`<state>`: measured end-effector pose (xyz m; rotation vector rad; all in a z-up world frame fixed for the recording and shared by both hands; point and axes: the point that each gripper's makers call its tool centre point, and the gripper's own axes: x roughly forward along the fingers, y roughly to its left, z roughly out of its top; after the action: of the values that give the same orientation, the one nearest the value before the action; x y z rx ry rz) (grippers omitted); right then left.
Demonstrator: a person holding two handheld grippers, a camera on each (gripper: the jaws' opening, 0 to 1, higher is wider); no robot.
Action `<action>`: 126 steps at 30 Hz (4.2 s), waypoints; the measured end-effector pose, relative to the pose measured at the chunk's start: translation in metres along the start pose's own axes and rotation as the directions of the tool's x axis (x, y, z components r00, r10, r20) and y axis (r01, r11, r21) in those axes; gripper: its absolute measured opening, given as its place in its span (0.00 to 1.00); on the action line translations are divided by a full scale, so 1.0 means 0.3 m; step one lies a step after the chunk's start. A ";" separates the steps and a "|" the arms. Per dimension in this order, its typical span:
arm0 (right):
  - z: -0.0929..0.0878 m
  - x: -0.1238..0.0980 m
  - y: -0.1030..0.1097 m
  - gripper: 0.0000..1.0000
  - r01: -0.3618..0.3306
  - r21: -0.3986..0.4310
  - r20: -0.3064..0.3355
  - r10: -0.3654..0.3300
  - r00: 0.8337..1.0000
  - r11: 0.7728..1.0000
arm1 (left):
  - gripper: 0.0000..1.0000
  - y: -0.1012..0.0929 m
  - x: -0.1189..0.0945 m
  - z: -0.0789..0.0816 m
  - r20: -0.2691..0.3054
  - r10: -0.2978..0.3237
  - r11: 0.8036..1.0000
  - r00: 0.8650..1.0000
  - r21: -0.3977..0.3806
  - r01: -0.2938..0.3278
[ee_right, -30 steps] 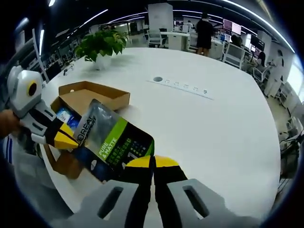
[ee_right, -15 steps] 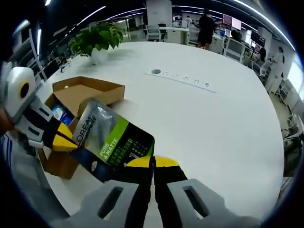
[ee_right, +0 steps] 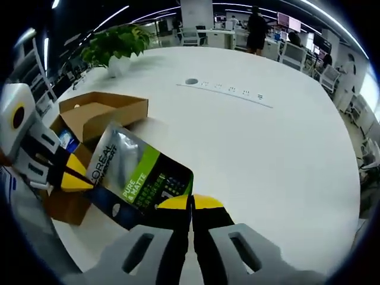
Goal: Operate the shoe box by opening the lid, removing the specified soft item, and placing it in the target area until the item is outside and the box remains undamaged.
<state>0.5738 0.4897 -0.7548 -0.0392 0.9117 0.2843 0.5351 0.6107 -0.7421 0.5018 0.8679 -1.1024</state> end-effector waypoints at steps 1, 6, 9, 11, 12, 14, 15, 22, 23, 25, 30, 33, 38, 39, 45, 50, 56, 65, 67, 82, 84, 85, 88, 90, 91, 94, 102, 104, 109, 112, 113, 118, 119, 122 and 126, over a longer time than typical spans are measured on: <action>-0.001 0.006 -0.003 0.00 0.000 -0.001 -0.001 0.000 1.000 1.000 | 0.00 0.001 0.006 -0.001 -0.007 0.003 1.000 1.000 0.013 -0.003; -0.003 0.025 -0.016 0.00 0.001 0.003 -0.003 -0.001 1.000 1.000 | 0.00 0.002 0.027 -0.004 -0.031 0.004 0.999 1.000 0.047 -0.002; -0.003 0.038 -0.025 0.00 -0.001 0.008 -0.003 0.001 1.000 1.000 | 0.00 0.006 0.037 -0.006 -0.043 0.010 0.998 0.999 0.070 -0.007; -0.005 0.050 -0.029 0.00 -0.003 0.011 -0.003 0.003 1.000 1.000 | 0.00 0.010 0.043 -0.008 -0.054 0.016 0.996 0.998 0.089 -0.012; -0.007 0.053 -0.031 0.00 -0.004 0.013 -0.004 0.004 1.000 1.000 | 0.00 0.013 0.047 -0.009 -0.063 0.022 0.994 0.998 0.109 -0.015; -0.009 0.062 -0.033 0.00 -0.006 0.017 -0.005 0.006 1.000 1.000 | 0.00 0.016 0.053 -0.011 -0.074 0.033 0.990 0.997 0.142 -0.022; -0.011 0.065 -0.033 0.00 -0.006 0.018 -0.006 0.006 1.000 1.000 | 0.00 0.016 0.055 -0.012 -0.079 0.036 0.988 0.996 0.152 -0.023; -0.021 0.090 -0.034 0.00 -0.011 0.025 -0.012 0.011 1.000 1.000 | 0.00 0.030 0.063 -0.018 -0.101 0.064 0.976 0.993 0.214 -0.041; -0.023 0.096 -0.032 0.00 -0.012 0.023 -0.015 0.013 1.000 1.000 | 0.00 0.033 0.065 -0.020 -0.105 0.066 0.975 0.992 0.220 -0.042; -0.026 0.104 -0.031 0.00 -0.012 0.019 -0.019 0.013 1.000 1.000 | 0.00 0.034 0.064 -0.020 -0.103 0.065 0.975 0.992 0.217 -0.042; -0.040 0.119 -0.031 0.00 -0.008 -0.014 -0.037 0.007 0.999 1.000 | 0.01 0.034 0.061 -0.017 -0.092 0.057 0.980 0.994 0.198 -0.038; -0.049 0.119 -0.038 0.00 0.000 -0.030 -0.045 -0.001 0.999 1.000 | 0.01 0.030 0.060 -0.017 -0.083 0.051 0.981 0.995 0.193 -0.034; -0.049 0.118 -0.043 0.00 -0.003 -0.023 -0.043 0.002 0.999 1.000 | 0.03 0.017 0.041 0.012 -0.036 0.029 0.987 0.999 0.158 -0.023; -0.050 0.119 -0.044 0.00 -0.001 -0.020 -0.043 0.000 0.999 1.000 | 0.04 0.018 0.035 0.018 -0.027 0.028 0.988 0.999 0.152 -0.024; -0.051 0.119 -0.052 0.00 0.015 -0.007 -0.044 -0.015 0.999 1.000 | 0.06 0.029 0.003 0.016 -0.004 0.026 0.993 1.000 0.112 -0.026; -0.050 0.116 -0.067 0.00 0.031 0.006 -0.045 -0.031 0.999 1.000 | 0.04 0.035 -0.033 0.016 0.028 0.019 0.996 0.999 0.091 -0.021; -0.050 0.115 -0.068 0.00 0.035 -0.017 -0.043 -0.036 0.998 0.999 | 0.07 0.043 -0.063 0.022 0.050 0.020 0.998 0.999 0.061 -0.023; -0.043 0.099 -0.076 0.04 0.057 -0.054 -0.032 -0.059 0.998 0.997 | 0.08 0.066 -0.127 0.005 0.086 0.041 0.999 0.995 0.026 -0.044; -0.035 0.091 -0.079 0.06 0.062 -0.059 -0.023 -0.064 0.998 0.996 | 0.08 0.069 -0.142 -0.001 0.099 0.044 0.999 0.994 0.018 -0.046; 0.008 -0.001 -0.014 0.16 0.052 -0.076 0.027 -0.050 0.998 0.996 | 0.11 0.114 -0.242 -0.078 0.121 0.096 0.995 0.988 -0.047 -0.091; 0.014 -0.013 0.003 0.17 0.046 -0.081 0.033 -0.043 0.999 0.996 | 0.12 0.120 -0.260 -0.090 0.125 0.105 0.993 0.987 -0.060 -0.098; 0.016 -0.020 0.013 0.17 0.041 -0.083 0.035 -0.038 0.999 0.996 | 0.12 0.124 -0.268 -0.098 0.126 0.112 0.992 0.986 -0.064 -0.104; 0.025 -0.045 0.047 0.18 0.029 -0.092 0.047 -0.025 0.999 0.995 | 0.12 0.131 -0.285 -0.115 0.126 0.122 0.991 0.984 -0.076 -0.113; 0.029 -0.061 0.071 0.20 0.020 -0.098 0.052 -0.015 0.999 0.995 | 0.13 0.133 -0.300 -0.130 0.127 0.128 0.989 0.984 -0.083 -0.118; 0.031 -0.068 0.081 0.21 0.016 -0.099 0.056 -0.011 0.998 0.995 | 0.13 0.135 -0.305 -0.137 0.127 0.132 0.989 0.983 -0.086 -0.121; 0.036 -0.096 0.123 0.22 0.000 -0.110 0.067 0.007 0.998 0.994 | 0.14 0.139 -0.330 -0.163 0.127 0.144 0.986 0.981 -0.097 -0.132; 0.042 -0.151 0.234 0.25 -0.047 -0.120 0.095 0.059 0.994 0.992 | 0.21 0.157 -0.397 -0.219 0.140 0.170 0.979 0.976 -0.133 -0.151; 0.043 -0.160 0.265 0.25 -0.058 -0.126 0.104 0.072 0.992 0.990 | 0.24 0.166 -0.413 -0.234 0.145 0.182 0.976 0.972 -0.143 -0.162; 0.045 -0.177 0.335 0.27 -0.092 -0.135 0.116 0.108 0.987 0.987 | 0.29 0.185 -0.450 -0.278 0.144 0.206 0.969 0.968 -0.171 -0.181; 0.047 -0.182 0.374 0.28 -0.113 -0.142 0.121 0.131 0.984 0.983 | 0.32 0.200 -0.471 -0.303 0.142 0.228 0.962 0.963 -0.187 -0.200; 0.048 -0.184 0.389 0.29 -0.119 -0.146 0.123 0.138 0.983 0.982 | 0.32 0.206 -0.481 -0.313 0.142 0.237 0.959 0.961 -0.195 -0.207; 0.058 -0.187 0.441 0.30 -0.152 -0.146 0.133 0.172 0.976 0.977 | 0.33 0.235 -0.523 -0.355 0.137 0.282 0.944 0.950 -0.216 -0.250; 0.060 -0.186 0.450 0.30 -0.157 -0.147 0.133 0.177 0.975 0.977 | 0.33 0.240 -0.529 -0.364 0.136 0.287 0.942 0.948 -0.221 -0.254; 0.065 -0.185 0.480 0.31 -0.175 -0.152 0.134 0.196 0.972 0.973 | 0.33 0.251 -0.550 -0.394 0.133 0.307 0.933 0.942 -0.239 -0.270; 0.072 -0.177 0.512 0.31 -0.191 -0.165 0.130 0.213 0.968 0.968 | 0.33 0.265 -0.578 -0.440 0.121 0.333 0.920 0.935 -0.260 -0.294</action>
<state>0.5199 0.6287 -0.6866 -0.0641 0.7464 0.5402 0.5297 0.8351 -0.6835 0.3309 0.7331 -0.7207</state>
